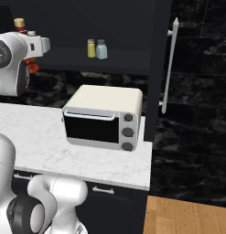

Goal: Put the shaker and condiment bottle from the counter next to their counterparts in the cabinet.

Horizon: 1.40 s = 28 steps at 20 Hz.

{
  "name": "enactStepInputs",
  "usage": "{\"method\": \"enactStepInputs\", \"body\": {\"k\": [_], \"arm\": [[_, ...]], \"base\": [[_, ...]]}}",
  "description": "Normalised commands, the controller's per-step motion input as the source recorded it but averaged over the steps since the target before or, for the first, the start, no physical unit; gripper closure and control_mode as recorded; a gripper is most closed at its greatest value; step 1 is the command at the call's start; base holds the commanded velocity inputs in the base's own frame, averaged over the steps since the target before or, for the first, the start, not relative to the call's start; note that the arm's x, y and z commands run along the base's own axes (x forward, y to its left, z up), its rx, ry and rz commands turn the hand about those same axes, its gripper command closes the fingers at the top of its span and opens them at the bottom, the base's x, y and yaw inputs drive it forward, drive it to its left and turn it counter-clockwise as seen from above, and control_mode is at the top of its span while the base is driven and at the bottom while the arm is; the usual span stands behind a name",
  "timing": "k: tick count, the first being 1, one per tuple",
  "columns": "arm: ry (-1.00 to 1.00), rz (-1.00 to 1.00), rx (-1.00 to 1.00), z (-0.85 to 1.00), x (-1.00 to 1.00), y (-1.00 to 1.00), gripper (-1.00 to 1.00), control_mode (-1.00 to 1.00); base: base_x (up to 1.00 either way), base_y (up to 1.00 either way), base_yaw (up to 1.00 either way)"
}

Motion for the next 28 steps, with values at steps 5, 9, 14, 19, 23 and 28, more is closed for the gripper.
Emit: {"method": "enactStepInputs", "body": {"k": [5,9,14,19,23,28], "arm": [[0.00,0.00,0.02,-0.17,0.47,0.04,1.00,-1.00],[0.00,0.00,0.00,-0.06,0.25,0.00,1.00,-1.00],[-0.02,0.00,0.00,-0.05,0.21,0.12,1.00,-1.00],[0.00,-0.01,0.00,-0.04,0.45,0.32,1.00,-1.00],[0.00,-0.04,0.00,0.00,0.37,0.16,1.00,-1.00],[0.00,-0.06,0.00,0.00,0.49,0.00,1.00,-1.00]], "base": [[0.00,0.00,0.00],[0.00,0.00,0.00],[0.00,0.00,0.00],[0.00,0.00,0.00],[0.00,0.00,0.00],[0.00,0.00,0.00]]}}
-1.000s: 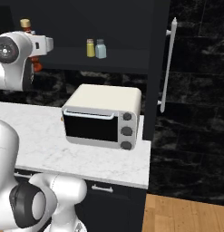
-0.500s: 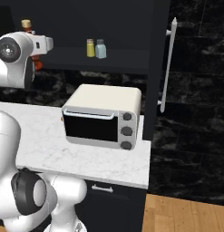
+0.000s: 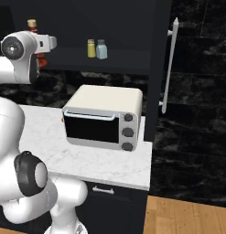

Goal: Put the shaker and condiment bottle from the counter next to their counterparts in the cabinet.

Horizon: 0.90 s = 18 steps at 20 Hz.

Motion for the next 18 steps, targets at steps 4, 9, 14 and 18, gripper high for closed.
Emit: {"method": "enactStepInputs", "body": {"k": [4,9,14,18], "arm": [[0.00,-0.03,0.00,-0.03,0.58,0.00,1.00,-1.00],[-0.02,0.00,0.00,-0.08,0.61,0.00,1.00,-1.00],[-0.02,0.08,0.00,-0.14,0.57,0.00,1.00,-1.00],[0.00,0.12,0.00,-0.16,0.55,0.00,1.00,-1.00]], "base": [[0.00,0.00,0.00],[0.00,0.00,0.00],[0.00,0.00,0.00],[0.00,0.00,0.00]]}}
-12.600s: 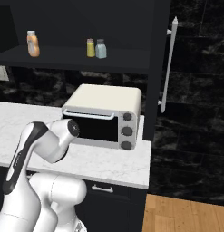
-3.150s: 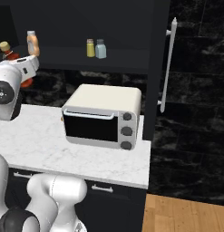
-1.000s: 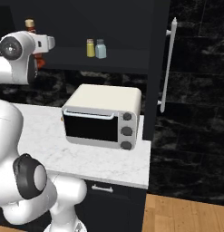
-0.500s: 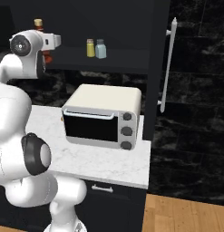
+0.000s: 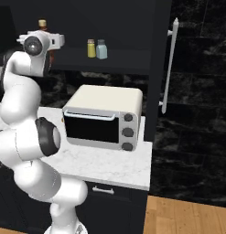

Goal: Put the shaker and condiment bottle from the counter next to their counterparts in the cabinet.

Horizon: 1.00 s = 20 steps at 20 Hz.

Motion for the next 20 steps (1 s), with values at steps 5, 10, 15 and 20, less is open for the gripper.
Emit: {"method": "enactStepInputs", "body": {"k": [5,10,15,20], "arm": [[0.00,0.07,0.00,0.00,0.43,0.00,1.00,-1.00],[0.00,0.16,0.00,-0.07,0.43,0.00,1.00,-1.00],[0.00,0.14,0.00,-0.01,0.45,0.00,1.00,-1.00],[0.00,0.01,0.00,0.00,0.23,0.00,1.00,-1.00]], "base": [[0.00,0.00,0.00],[0.00,0.00,0.00],[0.00,0.00,0.00],[0.00,0.00,0.00]]}}
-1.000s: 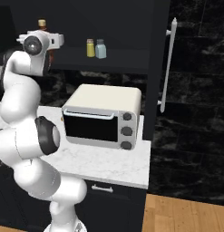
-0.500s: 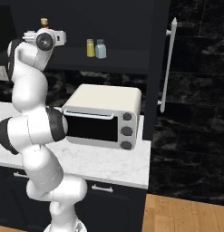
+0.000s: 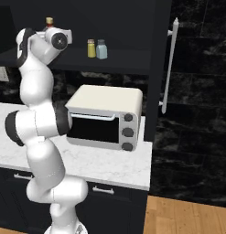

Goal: Put the shaker and condiment bottle from the counter next to their counterparts in the cabinet.

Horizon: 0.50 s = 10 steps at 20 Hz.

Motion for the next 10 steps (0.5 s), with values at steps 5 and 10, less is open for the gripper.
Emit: {"method": "enactStepInputs", "body": {"k": [5,10], "arm": [[0.00,0.00,0.00,0.00,0.36,0.17,-1.00,-1.00],[0.00,0.00,0.00,0.00,0.17,0.12,-1.00,-1.00]], "base": [[0.00,0.00,0.00],[0.00,0.00,0.00]]}}
